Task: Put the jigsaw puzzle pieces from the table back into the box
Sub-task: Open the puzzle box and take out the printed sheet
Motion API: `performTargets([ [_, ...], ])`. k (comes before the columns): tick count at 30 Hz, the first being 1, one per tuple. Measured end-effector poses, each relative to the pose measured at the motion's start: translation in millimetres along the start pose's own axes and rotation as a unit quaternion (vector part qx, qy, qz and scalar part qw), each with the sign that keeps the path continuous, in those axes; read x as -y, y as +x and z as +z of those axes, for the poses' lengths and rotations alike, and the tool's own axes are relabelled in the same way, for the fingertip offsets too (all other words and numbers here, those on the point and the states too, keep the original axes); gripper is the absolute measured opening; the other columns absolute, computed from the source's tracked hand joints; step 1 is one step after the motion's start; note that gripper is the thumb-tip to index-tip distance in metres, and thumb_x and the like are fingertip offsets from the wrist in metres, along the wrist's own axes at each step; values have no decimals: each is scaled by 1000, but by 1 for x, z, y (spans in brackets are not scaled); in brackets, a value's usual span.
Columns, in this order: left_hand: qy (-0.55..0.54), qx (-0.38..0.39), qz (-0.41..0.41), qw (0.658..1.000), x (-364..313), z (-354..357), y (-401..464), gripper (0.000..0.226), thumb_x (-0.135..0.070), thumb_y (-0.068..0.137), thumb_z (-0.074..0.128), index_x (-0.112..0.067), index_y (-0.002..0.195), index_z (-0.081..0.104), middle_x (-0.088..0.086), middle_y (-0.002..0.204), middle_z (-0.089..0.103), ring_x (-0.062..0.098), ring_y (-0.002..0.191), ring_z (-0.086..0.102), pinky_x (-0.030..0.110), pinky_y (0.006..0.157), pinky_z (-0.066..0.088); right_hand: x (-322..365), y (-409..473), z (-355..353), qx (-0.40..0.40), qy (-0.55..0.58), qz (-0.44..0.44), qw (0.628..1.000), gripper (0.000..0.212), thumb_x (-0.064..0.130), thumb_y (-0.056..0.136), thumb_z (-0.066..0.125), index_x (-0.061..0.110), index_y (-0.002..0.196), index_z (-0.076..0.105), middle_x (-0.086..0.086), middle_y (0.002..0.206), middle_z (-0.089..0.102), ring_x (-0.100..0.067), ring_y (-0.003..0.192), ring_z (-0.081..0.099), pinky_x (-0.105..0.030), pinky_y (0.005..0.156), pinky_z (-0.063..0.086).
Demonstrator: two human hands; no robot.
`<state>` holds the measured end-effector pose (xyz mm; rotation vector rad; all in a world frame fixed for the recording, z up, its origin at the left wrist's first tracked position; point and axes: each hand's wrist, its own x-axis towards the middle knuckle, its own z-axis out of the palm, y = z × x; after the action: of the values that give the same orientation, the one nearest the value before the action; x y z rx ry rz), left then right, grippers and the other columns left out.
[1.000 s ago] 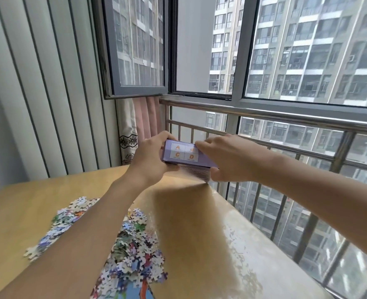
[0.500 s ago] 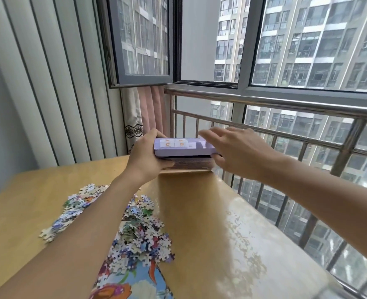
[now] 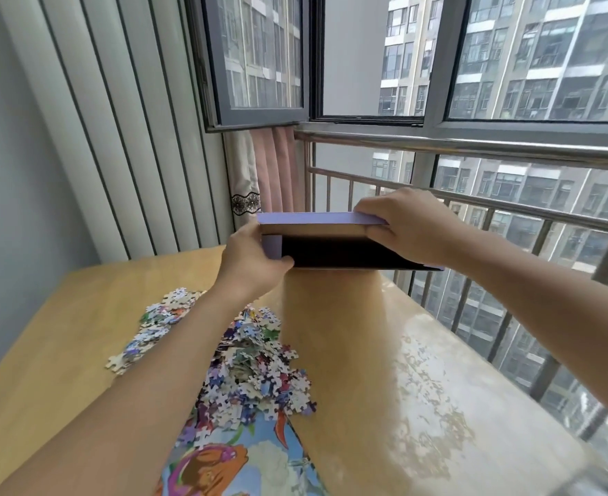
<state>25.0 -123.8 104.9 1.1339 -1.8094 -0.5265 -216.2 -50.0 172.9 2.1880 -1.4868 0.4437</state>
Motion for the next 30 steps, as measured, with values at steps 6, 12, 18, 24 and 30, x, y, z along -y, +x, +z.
performTargets([
  [6, -24, -14, -40, 999, 26, 13, -10, 30, -13, 82, 59, -40, 89, 71, -18, 95, 67, 28, 82, 71, 47, 69, 62, -4, -32, 48, -90, 39, 117, 988, 36, 28, 82, 76, 21, 116, 66, 0, 115, 70, -25, 107, 63, -45, 95, 49],
  [12, 26, -19, -24, 999, 48, 35, -22, 30, 5, 83, 68, -23, 89, 71, 6, 89, 70, 30, 79, 70, 47, 64, 61, 8, -84, 107, -222, 219, 468, 827, 109, 49, 61, 89, 32, 148, 26, -11, 157, 23, -35, 139, 32, -50, 109, 38],
  [18, 115, -25, 19, 993, 53, 47, -40, 16, -8, 90, 67, -22, 96, 71, 3, 101, 73, 26, 89, 67, 38, 66, 56, 2, -105, 145, -254, 442, 570, 644, 93, -3, 73, 81, 22, 149, 35, 8, 117, 54, -30, 101, 65, -50, 82, 60],
  [24, 139, 10, 17, 990, 57, 41, -53, 23, -46, 87, 72, -23, 88, 73, -3, 79, 65, 26, 73, 59, 32, 57, 39, -14, -116, 152, -199, 450, 525, 695, 14, 5, 93, 59, 11, 96, 71, -18, 90, 73, -37, 63, 73, -45, 60, 61],
  [30, 150, 9, -63, 987, 64, 47, -57, 29, -44, 94, 61, -22, 103, 77, -4, 81, 68, 24, 74, 60, 33, 62, 43, -16, -130, 174, -131, 423, 502, 743, 14, 26, 96, 66, 14, 93, 74, -6, 84, 73, -27, 49, 69, -42, 52, 57],
])
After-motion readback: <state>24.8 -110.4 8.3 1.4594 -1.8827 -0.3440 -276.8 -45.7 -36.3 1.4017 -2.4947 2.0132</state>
